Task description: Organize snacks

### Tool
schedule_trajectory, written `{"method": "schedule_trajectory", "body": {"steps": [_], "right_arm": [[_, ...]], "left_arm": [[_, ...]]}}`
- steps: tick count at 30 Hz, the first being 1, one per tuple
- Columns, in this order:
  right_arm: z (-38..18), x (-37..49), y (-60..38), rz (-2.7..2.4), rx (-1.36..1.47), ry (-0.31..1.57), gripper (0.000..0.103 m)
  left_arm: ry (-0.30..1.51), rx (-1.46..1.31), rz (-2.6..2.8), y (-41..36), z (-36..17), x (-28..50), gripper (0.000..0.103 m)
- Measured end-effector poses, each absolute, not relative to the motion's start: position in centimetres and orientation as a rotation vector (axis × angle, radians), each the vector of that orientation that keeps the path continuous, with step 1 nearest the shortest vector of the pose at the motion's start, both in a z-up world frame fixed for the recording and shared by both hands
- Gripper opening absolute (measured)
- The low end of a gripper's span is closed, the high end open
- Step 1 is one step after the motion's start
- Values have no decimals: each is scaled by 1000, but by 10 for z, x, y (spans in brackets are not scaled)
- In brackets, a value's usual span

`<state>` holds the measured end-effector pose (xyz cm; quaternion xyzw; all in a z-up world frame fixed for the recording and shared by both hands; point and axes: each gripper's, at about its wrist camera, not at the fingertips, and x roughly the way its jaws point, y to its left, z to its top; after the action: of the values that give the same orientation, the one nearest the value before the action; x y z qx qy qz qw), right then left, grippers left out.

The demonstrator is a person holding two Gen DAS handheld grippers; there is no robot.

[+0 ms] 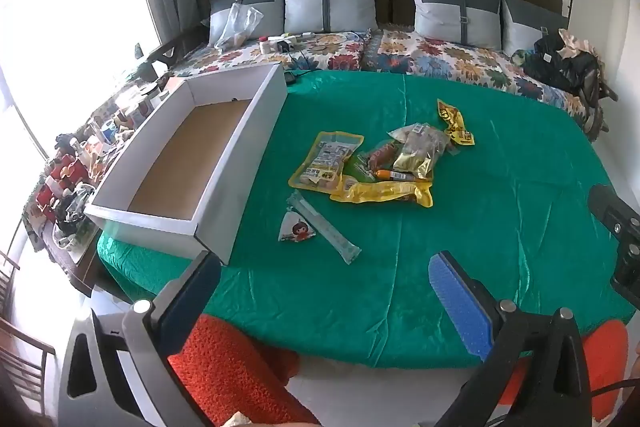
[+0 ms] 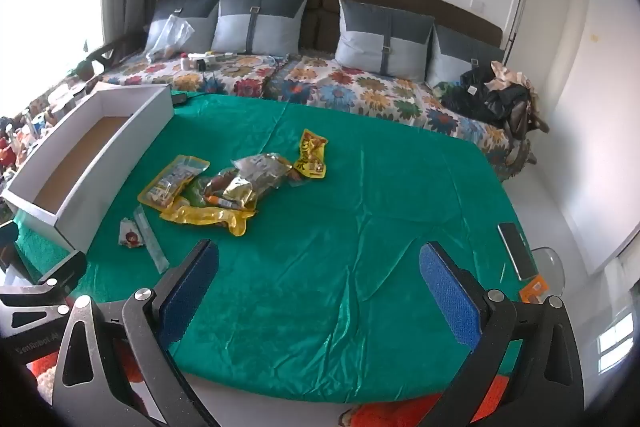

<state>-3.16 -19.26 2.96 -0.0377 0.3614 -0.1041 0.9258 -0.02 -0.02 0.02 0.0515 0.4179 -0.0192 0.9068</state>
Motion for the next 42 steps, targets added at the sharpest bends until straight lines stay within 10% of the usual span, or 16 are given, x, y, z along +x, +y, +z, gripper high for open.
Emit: {"method": "schedule_trajectory", "body": {"steps": [42], "right_arm": [[25,-29,-191,-209,-76,750,102]], "left_arm": [[891,120,-41,2,-16,3,103]]}}
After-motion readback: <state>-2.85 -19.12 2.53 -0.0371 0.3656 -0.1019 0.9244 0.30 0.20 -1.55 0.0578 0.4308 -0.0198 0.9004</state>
